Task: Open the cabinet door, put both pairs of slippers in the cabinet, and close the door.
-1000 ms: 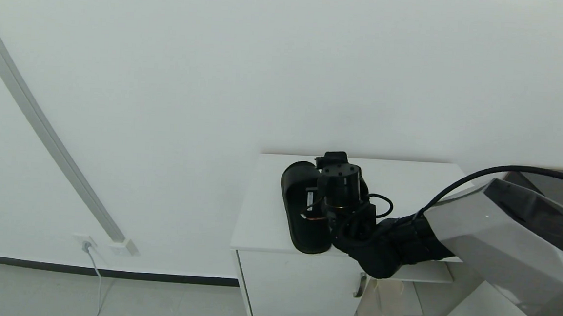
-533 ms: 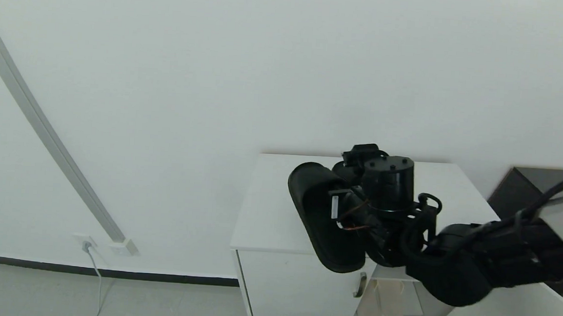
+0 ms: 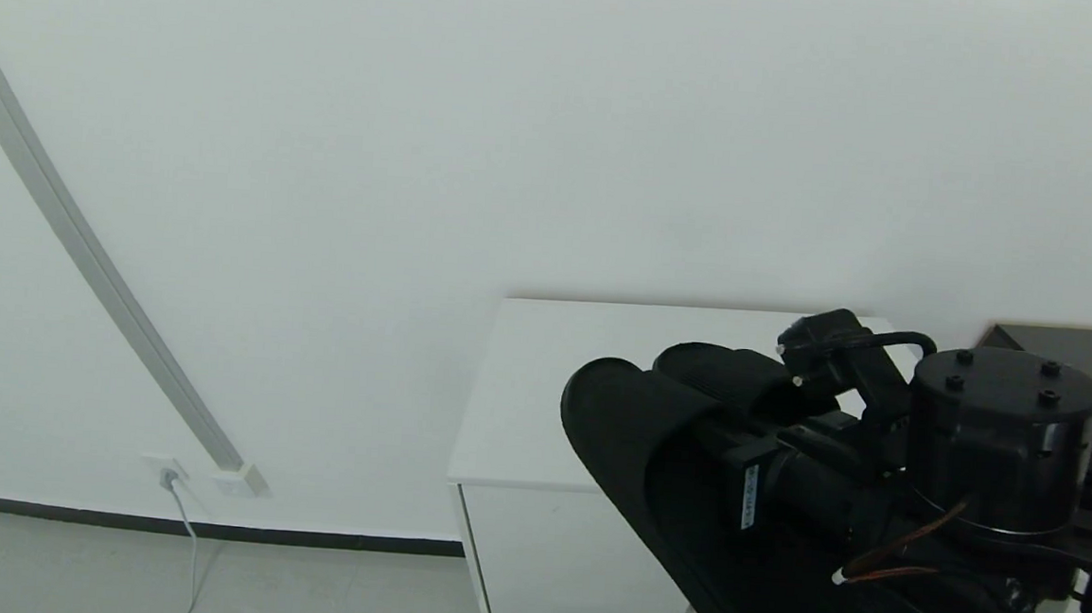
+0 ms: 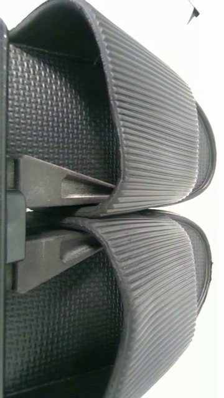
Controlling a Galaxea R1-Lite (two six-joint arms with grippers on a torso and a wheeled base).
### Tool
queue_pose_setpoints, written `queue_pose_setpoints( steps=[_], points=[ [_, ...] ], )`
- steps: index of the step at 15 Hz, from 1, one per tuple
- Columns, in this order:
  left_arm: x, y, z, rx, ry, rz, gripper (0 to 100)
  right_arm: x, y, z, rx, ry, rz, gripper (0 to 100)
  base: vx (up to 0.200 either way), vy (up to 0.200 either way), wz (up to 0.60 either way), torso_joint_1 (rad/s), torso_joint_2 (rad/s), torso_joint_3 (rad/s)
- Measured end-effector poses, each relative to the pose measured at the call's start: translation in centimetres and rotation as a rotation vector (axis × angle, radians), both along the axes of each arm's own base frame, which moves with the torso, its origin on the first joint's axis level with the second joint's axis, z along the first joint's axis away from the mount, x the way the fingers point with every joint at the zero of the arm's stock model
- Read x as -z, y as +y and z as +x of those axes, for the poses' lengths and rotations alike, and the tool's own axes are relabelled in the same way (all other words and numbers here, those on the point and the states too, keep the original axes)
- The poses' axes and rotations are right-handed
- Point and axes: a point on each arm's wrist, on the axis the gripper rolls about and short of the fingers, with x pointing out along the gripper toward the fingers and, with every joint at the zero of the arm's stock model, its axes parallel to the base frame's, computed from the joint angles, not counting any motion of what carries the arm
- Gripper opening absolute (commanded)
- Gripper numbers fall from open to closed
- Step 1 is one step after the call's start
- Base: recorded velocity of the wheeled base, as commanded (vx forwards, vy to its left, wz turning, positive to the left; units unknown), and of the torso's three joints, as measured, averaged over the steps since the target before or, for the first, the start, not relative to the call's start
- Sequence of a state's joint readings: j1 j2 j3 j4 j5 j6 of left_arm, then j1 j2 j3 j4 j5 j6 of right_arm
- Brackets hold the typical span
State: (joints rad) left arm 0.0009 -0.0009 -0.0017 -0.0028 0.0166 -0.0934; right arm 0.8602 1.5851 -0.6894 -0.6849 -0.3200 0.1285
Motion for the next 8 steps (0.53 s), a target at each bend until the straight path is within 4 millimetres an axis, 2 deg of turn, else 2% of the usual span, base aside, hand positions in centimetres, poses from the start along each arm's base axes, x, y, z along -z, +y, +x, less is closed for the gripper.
queue_pose_setpoints(
  steps=[5, 8],
  points=[
    [0.00, 0.00, 0.00, 0.000, 0.000, -0.001, 0, -0.19, 0.00, -0.52, -0.016, -0.005, 0.006, 0, 0.000, 0.000, 0.00, 0.000, 0.00, 0.000],
    [0.00, 0.00, 0.00, 0.000, 0.000, -0.001, 0, -0.18, 0.08, -0.59, -0.019, -0.005, 0.007, 0, -0.200, 0.000, 0.00, 0.010, 0.01, -0.002]
  ],
)
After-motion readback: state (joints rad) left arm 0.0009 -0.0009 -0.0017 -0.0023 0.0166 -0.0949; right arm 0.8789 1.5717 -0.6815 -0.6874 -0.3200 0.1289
